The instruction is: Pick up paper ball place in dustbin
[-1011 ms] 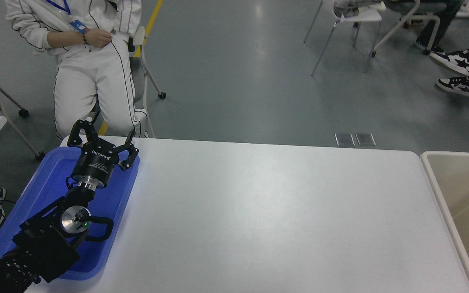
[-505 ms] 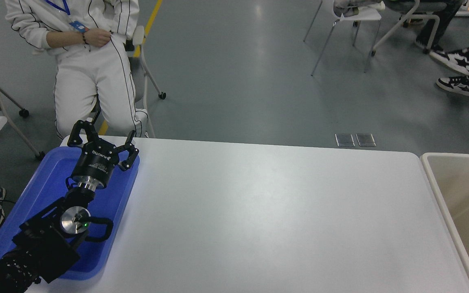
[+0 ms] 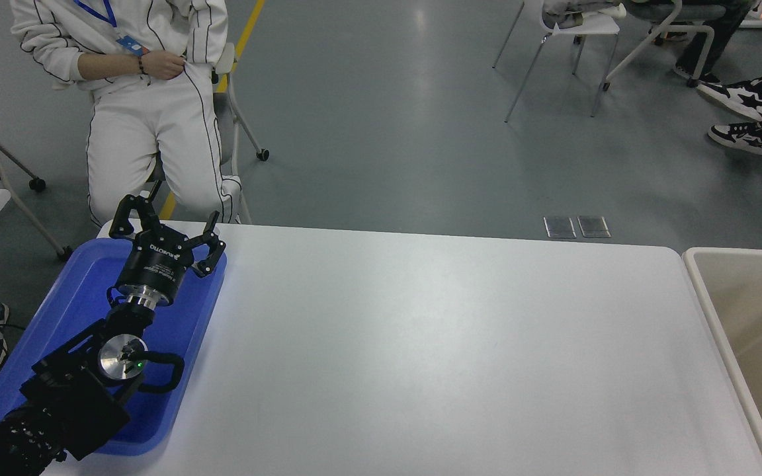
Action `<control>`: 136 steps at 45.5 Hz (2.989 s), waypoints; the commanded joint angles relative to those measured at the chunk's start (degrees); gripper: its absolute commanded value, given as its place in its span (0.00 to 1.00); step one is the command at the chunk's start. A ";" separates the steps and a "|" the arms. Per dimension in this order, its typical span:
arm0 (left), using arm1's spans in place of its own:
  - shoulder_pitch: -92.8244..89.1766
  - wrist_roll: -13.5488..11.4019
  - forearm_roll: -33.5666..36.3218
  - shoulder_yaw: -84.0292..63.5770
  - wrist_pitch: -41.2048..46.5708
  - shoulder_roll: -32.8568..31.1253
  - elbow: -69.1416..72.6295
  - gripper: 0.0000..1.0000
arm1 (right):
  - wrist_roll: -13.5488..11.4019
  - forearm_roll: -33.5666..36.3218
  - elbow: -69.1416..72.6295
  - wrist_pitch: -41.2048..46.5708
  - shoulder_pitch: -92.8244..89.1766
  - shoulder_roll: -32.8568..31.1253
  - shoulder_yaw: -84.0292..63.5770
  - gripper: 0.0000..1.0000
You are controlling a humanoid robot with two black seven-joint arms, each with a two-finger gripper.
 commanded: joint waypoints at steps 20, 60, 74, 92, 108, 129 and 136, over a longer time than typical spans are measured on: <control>-0.01 0.00 0.00 0.00 0.00 0.00 0.00 1.00 | 3.01 -0.09 -3.72 -6.02 -5.59 5.08 3.80 0.00; 0.07 0.00 0.00 0.00 0.00 0.00 0.00 1.00 | 3.01 -0.09 -4.25 -11.12 -6.74 4.99 3.80 1.00; -0.01 0.00 0.00 0.00 0.00 0.00 0.00 1.00 | 3.01 -0.09 -3.64 -11.20 -6.30 4.81 3.98 1.00; -0.01 0.00 0.00 0.00 0.00 0.00 0.00 1.00 | 2.93 -0.09 11.03 -10.59 -4.45 -4.41 21.28 1.00; -0.01 0.00 0.00 0.00 0.00 0.00 0.00 1.00 | 3.01 0.00 16.67 -10.33 -4.54 -4.95 41.32 1.00; 0.07 0.00 0.00 0.00 0.00 0.00 0.00 1.00 | 11.44 2.54 19.75 -0.66 -8.67 -1.78 60.75 1.00; -0.01 0.00 0.00 0.00 0.00 0.00 0.00 1.00 | 21.90 9.57 20.10 3.29 -9.55 0.41 60.75 1.00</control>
